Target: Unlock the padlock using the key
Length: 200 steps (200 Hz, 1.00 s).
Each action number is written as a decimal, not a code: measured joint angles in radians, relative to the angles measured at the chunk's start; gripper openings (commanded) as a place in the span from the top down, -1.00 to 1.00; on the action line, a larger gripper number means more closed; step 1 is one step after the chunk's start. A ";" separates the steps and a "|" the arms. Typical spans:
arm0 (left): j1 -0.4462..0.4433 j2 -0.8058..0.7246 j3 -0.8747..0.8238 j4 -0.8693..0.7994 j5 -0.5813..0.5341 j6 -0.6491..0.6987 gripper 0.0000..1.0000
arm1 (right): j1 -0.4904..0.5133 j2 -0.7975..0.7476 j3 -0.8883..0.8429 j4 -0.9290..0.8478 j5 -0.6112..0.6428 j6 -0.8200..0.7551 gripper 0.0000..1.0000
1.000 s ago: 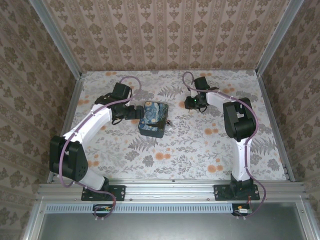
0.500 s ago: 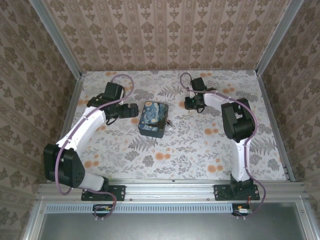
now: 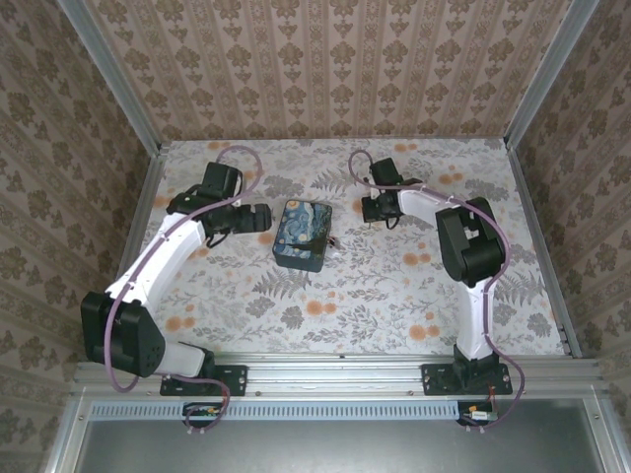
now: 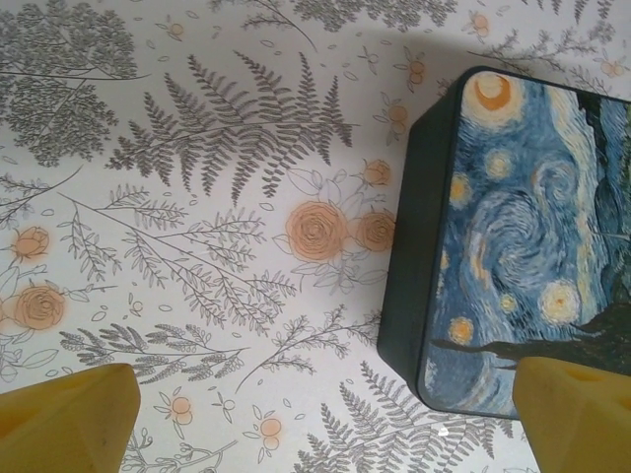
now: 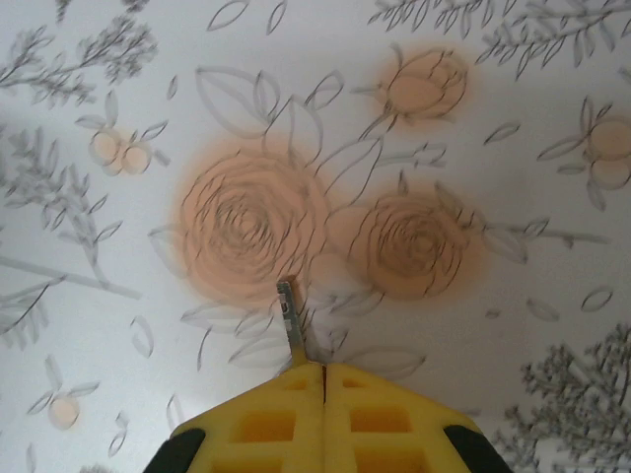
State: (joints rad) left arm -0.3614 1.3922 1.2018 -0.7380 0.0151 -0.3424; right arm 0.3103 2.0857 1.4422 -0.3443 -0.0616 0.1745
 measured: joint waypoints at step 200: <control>-0.233 0.151 -0.096 0.613 0.446 -0.690 -0.61 | -0.020 -0.560 -0.385 0.217 -0.594 0.350 1.00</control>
State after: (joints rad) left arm -0.5941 1.5429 1.1057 -0.1253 0.4610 -1.0328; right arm 0.2901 1.5261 1.0569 -0.1268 -0.6552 0.5247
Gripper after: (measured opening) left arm 0.795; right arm 0.067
